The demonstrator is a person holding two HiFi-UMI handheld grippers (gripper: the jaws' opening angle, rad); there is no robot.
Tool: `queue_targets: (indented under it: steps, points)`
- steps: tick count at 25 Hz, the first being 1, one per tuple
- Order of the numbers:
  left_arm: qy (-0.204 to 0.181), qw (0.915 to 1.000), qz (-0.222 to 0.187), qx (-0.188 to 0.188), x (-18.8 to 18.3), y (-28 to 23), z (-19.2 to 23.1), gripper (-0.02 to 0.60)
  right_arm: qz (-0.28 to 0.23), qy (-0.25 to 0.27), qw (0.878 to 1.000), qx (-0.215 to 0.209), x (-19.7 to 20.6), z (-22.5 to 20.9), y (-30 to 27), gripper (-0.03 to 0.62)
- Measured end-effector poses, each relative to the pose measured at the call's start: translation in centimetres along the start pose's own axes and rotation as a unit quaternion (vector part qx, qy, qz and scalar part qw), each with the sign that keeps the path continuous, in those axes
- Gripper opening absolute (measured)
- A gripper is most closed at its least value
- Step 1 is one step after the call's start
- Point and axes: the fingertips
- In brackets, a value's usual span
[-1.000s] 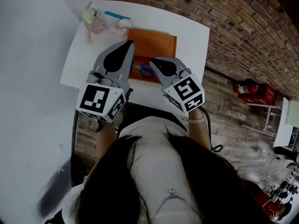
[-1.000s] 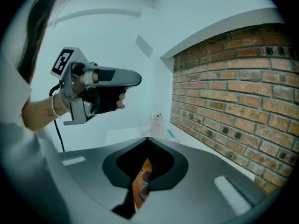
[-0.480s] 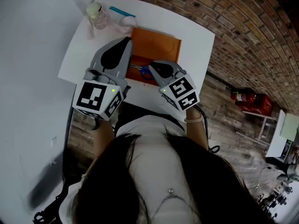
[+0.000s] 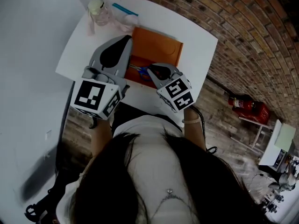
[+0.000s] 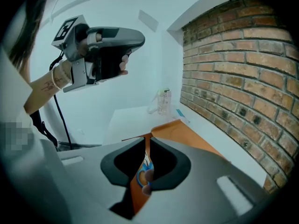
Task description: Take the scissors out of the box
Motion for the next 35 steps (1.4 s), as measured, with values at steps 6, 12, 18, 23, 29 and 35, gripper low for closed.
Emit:
queue_targets:
  steps: [6, 12, 18, 23, 29, 35]
  points:
    - [0.002, 0.9999, 0.004, -0.010, 0.4, -0.4, 0.4, 0.000, 0.016, 0.007, 1.000, -0.016, 1.0, -0.2, -0.9, 0.049]
    - [0.009, 0.9997, 0.012, -0.018, 1.1, -0.5, 0.7, 0.000, 0.038, 0.016, 0.999, -0.031, 2.1, 0.0, -1.7, 0.061]
    - [0.016, 0.9993, 0.024, -0.023, 1.9, -0.5, 1.1, 0.000, 0.058, 0.022, 0.997, -0.047, 3.0, 0.3, -2.9, 0.071]
    - [0.019, 0.9989, 0.034, -0.025, 2.5, -0.7, 1.5, 0.000, 0.070, 0.024, 0.996, -0.059, 3.7, 0.4, -3.8, 0.078]
    - [0.024, 0.9983, 0.041, -0.033, 3.2, -0.4, 2.0, 0.000, 0.089, 0.027, 0.993, -0.069, 4.7, 0.4, -5.0, 0.083]
    - [0.030, 0.9975, 0.050, -0.041, 3.9, -0.2, 2.6, 0.000, 0.112, 0.032, 0.990, -0.084, 5.9, 0.8, -6.0, 0.097]
Point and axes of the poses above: the fingertips, and each gripper's own axes: y backward along the fingers, z to its left, x out of its underside, and after that the axes turned 7 degrees about x, right-handed
